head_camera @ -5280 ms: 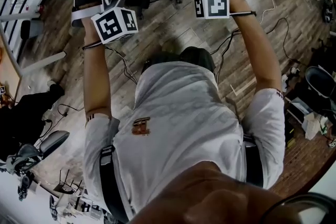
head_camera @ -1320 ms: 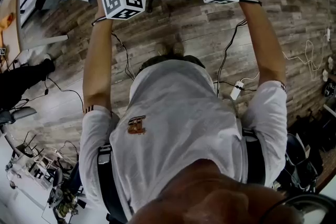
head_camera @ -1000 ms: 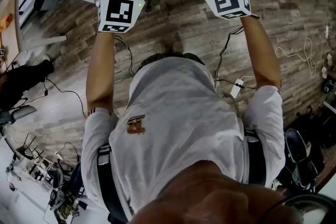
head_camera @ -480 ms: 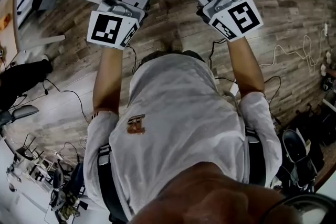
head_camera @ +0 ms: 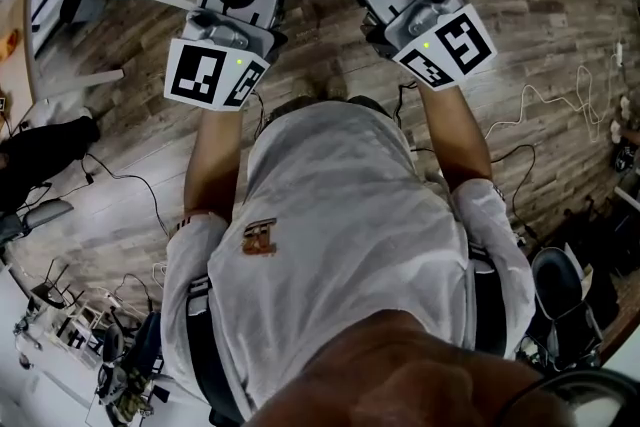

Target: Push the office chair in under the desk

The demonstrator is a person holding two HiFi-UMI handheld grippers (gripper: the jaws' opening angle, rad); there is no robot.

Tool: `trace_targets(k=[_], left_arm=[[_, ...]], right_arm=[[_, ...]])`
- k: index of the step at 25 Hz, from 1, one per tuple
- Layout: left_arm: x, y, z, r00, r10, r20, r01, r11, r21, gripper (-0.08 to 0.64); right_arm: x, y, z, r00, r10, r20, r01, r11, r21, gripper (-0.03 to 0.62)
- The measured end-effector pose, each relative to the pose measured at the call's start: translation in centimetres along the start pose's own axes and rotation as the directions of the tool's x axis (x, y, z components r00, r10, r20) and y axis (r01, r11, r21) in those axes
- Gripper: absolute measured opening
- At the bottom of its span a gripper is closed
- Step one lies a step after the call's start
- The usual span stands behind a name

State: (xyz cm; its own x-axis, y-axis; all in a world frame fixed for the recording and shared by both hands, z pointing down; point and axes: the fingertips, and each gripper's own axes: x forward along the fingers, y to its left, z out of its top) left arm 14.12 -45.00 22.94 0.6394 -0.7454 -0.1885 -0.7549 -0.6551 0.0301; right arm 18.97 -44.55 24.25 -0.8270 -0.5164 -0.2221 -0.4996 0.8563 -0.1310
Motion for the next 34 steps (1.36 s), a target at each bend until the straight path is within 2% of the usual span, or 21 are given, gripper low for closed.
trace_targets(k=[8,34], left_arm=[[0.2,-1.5,0.1,1.000,-0.013,0.011,0.013,1.000,-0.015,0.018],[-2.1,-2.2,0.3,1.000,-0.018,-0.008,0.018,1.000,-0.004,0.018]], right_arm=[[-0.6,0.8,0.5,1.000,0.012,0.025,-0.012,1.000,0.009,0.035],[-0.1,3.8,0.0,0.999,0.040,-0.002,-0.040,0.999,-0.009,0.034]])
